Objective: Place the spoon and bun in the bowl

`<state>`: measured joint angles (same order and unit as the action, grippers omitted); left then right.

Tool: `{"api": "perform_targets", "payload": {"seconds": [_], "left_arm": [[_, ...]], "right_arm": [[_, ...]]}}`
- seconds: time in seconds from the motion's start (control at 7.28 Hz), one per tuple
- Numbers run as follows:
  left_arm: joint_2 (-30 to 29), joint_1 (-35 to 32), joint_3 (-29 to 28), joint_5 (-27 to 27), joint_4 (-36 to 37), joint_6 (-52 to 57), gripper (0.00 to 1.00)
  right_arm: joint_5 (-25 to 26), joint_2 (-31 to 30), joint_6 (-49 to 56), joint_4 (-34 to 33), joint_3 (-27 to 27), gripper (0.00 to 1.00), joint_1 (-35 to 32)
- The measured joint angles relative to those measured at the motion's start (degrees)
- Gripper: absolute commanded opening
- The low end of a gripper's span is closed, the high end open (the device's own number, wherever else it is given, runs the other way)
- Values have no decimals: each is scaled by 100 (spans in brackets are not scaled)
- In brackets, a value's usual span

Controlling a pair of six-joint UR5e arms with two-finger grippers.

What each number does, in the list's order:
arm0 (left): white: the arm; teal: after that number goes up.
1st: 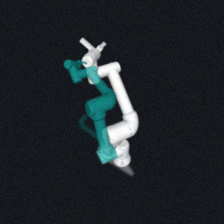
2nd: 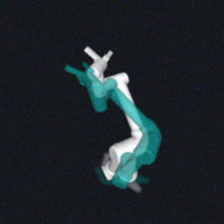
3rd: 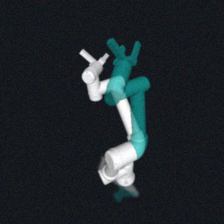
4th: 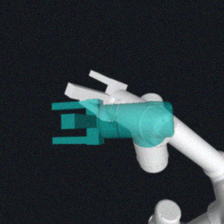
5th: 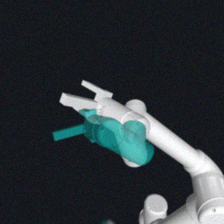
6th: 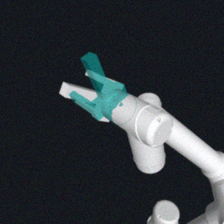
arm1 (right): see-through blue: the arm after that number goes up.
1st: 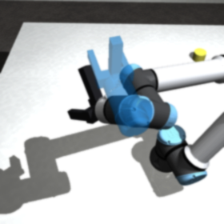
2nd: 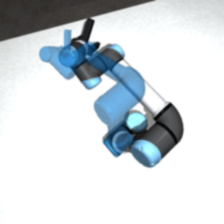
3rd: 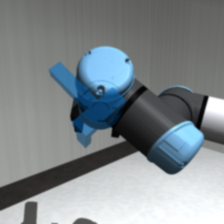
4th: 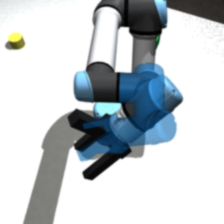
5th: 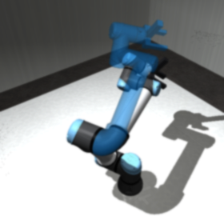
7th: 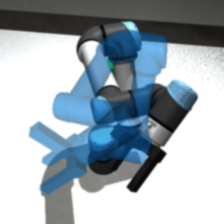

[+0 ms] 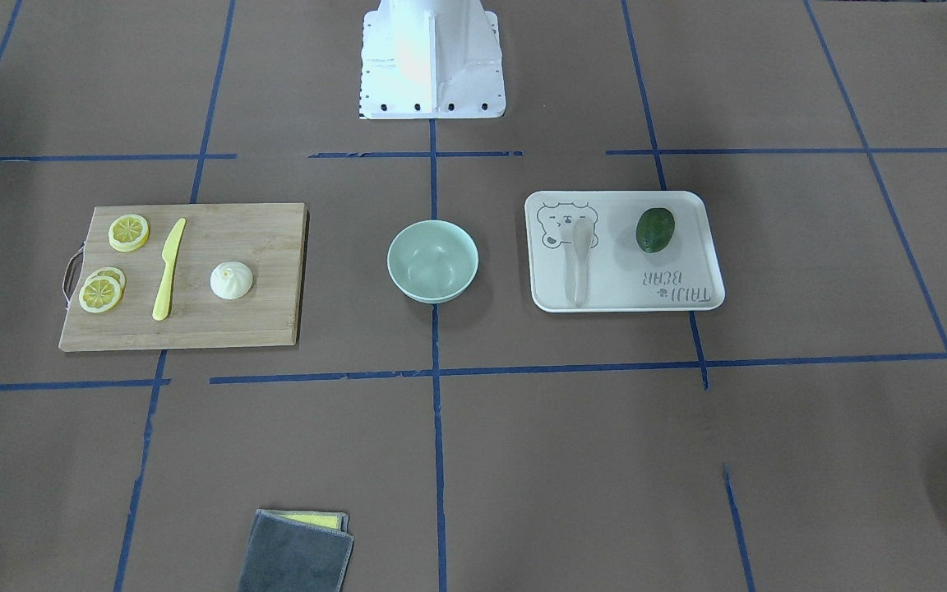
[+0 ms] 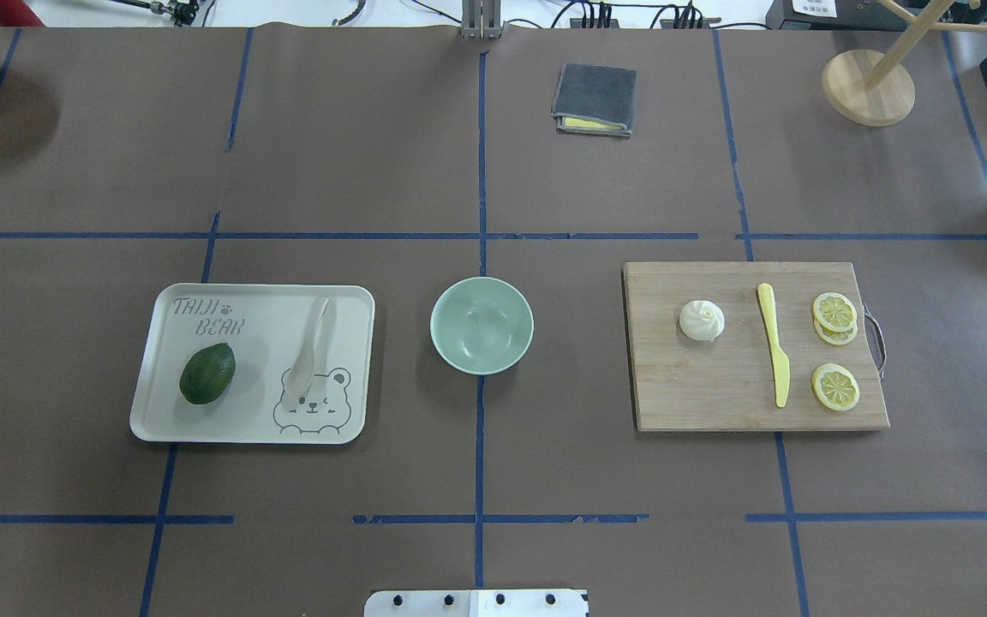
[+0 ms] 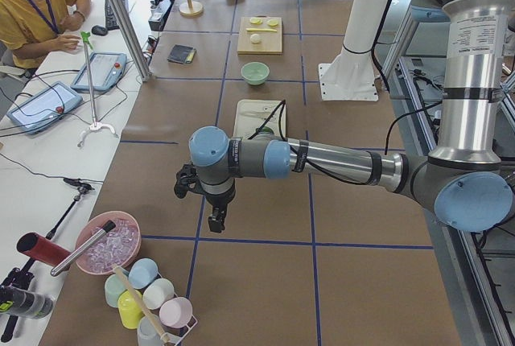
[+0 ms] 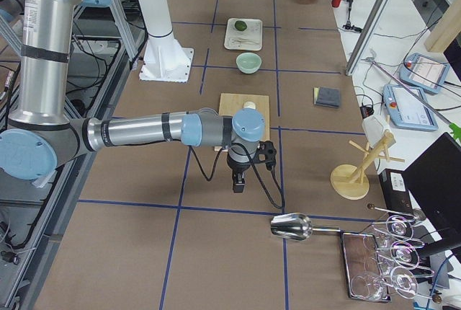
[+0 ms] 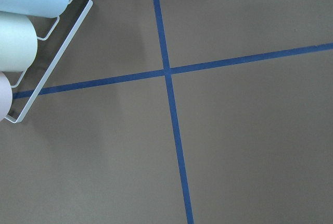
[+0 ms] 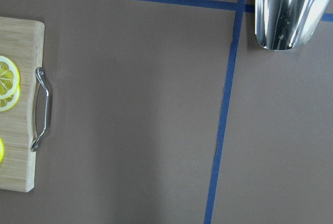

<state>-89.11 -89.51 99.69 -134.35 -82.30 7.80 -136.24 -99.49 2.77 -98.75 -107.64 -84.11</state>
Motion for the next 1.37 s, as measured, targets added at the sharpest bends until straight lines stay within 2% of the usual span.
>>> {"api": "perform_targets", "payload": {"seconds": [0.41, 0.69, 0.96, 1.1, 1.24, 1.37], "left_arm": [[-31, 16, 133, -19, 14, -8, 100], [-82, 78, 173, -103, -298, -32, 100], [178, 136, 218, -1078, -1065, -25, 100], [262, 330, 230, -1386, -1629, -80, 100], [281, 751, 297, -1524, -2112, -392, 100], [255, 1384, 422, -1520, -2765, -1216, 100]], "right_arm": [[-5, 44, 40, 1, -3, 100, 0], [-16, 34, 27, 4, -57, 100, 0], [-47, 12, -2, 3, -105, 100, 0], [-83, -14, -9, 0, -118, 100, 1], [-108, -32, -11, -1, -122, 100, 5], [-128, -39, -9, 2, -128, 100, 10]]}}
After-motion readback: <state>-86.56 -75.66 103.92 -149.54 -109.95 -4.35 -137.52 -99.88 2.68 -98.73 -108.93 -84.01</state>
